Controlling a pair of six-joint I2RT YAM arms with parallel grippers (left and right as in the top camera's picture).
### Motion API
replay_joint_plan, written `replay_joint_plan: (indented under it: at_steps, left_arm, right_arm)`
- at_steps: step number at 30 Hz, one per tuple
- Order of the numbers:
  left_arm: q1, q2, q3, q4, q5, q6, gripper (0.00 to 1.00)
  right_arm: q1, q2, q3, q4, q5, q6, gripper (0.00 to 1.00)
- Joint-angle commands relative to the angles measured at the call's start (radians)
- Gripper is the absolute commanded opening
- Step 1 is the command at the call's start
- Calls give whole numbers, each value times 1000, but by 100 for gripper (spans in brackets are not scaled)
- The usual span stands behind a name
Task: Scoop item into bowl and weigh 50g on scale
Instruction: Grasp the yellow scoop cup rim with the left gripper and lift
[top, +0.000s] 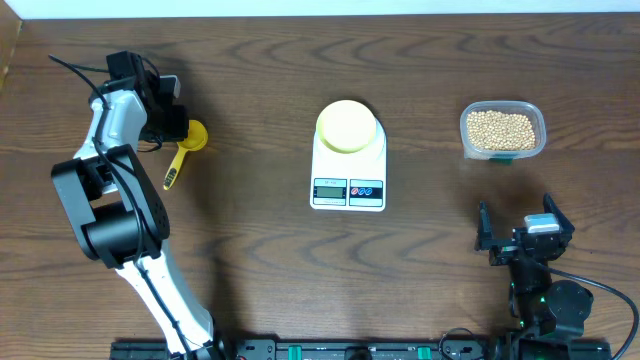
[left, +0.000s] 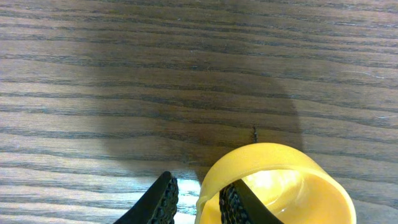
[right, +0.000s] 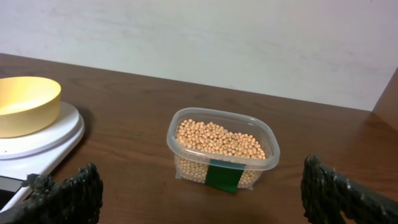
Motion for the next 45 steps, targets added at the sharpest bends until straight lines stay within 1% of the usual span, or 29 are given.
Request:
replay_joint_plan:
  at_steps: [1,2,6,8,15,17,19,21,23,26,29,31,33,37,45]
  left_arm:
    - [0,20,-14,5,-8,2,26]
    - [0,20,-18,10,-8,2,25]
    - [0,20,-20,13,-5,0,11]
    - [0,20,-20,18,-5,-30,8]
    - [0,20,-20,32,-5,-213,8]
    - [0,19,-19,36,-5,-282,8]
    - [0,10,-19,39,-4,-387,7]
    - [0,-10,-17,40,-3,-525,7]
    - [0,-39,-11,44,17,-668,8]
    - [0,-106,-11,46,30,-918,7]
    - [0,-171,-11,46,48,-1114,8]
    - [0,-213,-11,46,75,-1218,8]
    - [-1,-246,-11,46,102,-1284,7]
    - [-5,-287,-11,45,126,-1334,7]
    - [-21,-294,-12,40,126,-1334,7]
  right_arm:
    - [7,0,-2,-5,7,11,99]
    - [7,0,-2,-5,7,11,99]
    - [7,0,-2,-5,7,11,99]
    - [7,0,-2,-5,7,11,99]
    - [7,0,-2,-5,7,11,99]
    - [7,0,-2,-5,7,11,99]
    - [7,0,-2,-5,7,11,99]
    - [7,0,-2,-5,7,11,99]
    - [7,0,-2,-5,7,11,99]
    - [7,0,-2,-5,7,11,99]
    - [7,0,-2,-5,7,11,99]
    - [7,0,-2,-5,7,11,99]
    - [7,0,-2,-5,7,11,99]
    - [7,0,-2,-5,7,11,99]
    - [6,0,-2,-4,7,11,99]
